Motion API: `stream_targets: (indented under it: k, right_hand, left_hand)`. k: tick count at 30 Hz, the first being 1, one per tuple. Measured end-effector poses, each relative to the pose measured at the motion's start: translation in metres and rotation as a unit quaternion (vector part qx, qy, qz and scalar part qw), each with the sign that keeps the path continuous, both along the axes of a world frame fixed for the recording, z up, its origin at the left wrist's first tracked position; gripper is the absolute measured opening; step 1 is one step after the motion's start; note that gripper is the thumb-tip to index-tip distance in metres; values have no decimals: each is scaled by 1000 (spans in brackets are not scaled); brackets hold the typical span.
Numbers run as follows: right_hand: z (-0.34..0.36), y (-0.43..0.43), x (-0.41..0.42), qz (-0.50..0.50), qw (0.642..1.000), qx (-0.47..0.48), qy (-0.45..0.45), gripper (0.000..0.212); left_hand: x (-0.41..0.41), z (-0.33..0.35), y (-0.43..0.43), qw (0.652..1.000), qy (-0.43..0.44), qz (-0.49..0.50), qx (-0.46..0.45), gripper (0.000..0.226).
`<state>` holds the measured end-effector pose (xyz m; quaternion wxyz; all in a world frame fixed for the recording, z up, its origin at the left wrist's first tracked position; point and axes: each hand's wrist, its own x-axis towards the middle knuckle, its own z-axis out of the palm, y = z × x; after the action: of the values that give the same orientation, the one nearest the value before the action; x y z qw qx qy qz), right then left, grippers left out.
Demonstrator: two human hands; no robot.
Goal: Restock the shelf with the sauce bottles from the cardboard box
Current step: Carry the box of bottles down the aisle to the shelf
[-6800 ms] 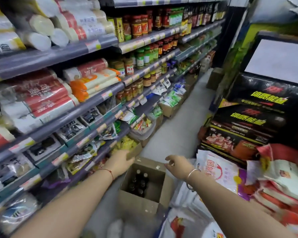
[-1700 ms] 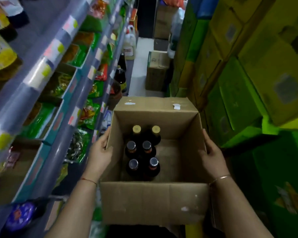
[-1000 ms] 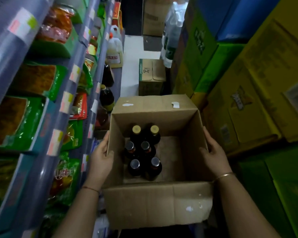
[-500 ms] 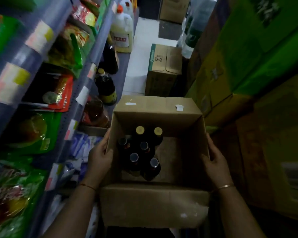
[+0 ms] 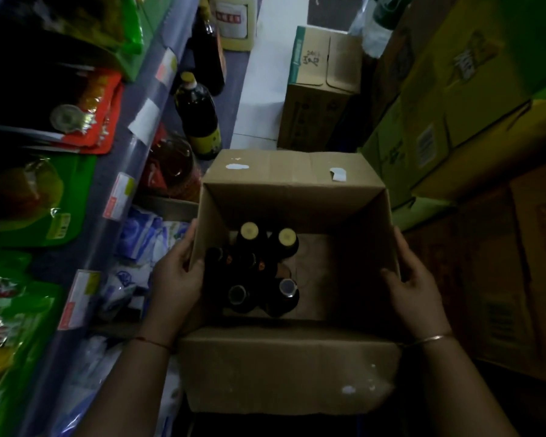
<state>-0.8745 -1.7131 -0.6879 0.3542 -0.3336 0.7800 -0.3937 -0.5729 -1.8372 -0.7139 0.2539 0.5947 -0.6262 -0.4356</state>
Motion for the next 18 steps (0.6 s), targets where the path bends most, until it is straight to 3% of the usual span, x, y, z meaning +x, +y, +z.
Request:
stream_targets:
  k: [18]
  right_hand:
    - [-119, -13, -29, -11, 1000, 12, -17, 74]
  left_hand:
    - [-33, -115, -9, 999, 28, 1, 24, 60]
